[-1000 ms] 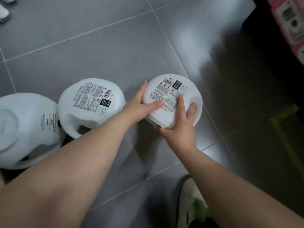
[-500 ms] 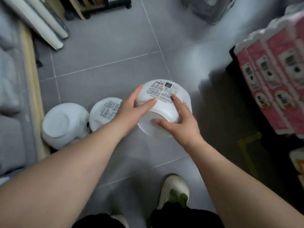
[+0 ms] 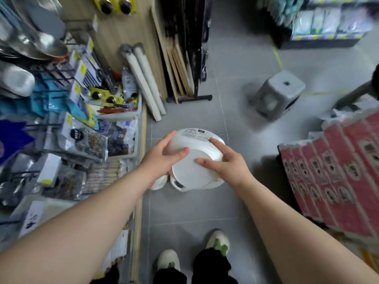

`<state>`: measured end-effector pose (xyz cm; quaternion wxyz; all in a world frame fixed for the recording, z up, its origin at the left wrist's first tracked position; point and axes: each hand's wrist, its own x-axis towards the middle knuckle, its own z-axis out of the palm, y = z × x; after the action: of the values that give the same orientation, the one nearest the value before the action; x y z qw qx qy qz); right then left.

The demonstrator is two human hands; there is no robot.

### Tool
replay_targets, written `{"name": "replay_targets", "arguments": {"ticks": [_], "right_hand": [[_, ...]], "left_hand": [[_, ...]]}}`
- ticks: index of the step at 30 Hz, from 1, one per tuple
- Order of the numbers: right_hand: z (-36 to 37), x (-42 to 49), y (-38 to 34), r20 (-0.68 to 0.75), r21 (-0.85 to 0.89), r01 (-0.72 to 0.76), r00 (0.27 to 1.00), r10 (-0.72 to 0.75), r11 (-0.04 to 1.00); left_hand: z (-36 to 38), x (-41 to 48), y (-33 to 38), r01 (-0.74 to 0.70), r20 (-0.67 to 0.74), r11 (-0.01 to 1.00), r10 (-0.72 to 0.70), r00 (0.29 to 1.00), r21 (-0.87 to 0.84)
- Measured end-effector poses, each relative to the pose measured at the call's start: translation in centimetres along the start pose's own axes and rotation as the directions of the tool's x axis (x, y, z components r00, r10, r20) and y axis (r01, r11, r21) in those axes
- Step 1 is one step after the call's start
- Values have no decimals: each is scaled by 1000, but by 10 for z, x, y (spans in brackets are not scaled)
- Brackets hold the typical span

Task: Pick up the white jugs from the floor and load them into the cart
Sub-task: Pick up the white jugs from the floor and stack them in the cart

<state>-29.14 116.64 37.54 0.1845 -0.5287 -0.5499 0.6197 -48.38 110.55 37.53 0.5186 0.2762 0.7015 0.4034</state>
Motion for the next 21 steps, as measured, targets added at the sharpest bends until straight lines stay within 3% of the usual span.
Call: {"name": "replay_targets", "arguments": {"ticks": [7,12,17,21], "right_hand": [[36,-54,-92,154,15,133,979,-133,991],[59,-45,-129,301,-29,228,931,-209,973],[73,-19,-169,525,-67,347,810,-262,936],[88,-14,-194,722,-124,461,649,-239,879]], "left_hand": [[-60,-94,50,-79,-169,993,63,984,-89],[-83,-122,57,-169,-365,977,111,924,-131],[-88,-142,64,-223,-582,954,66,810,-202],[-63,-172,60,-314,-780,903,-35,625,-292]]}}
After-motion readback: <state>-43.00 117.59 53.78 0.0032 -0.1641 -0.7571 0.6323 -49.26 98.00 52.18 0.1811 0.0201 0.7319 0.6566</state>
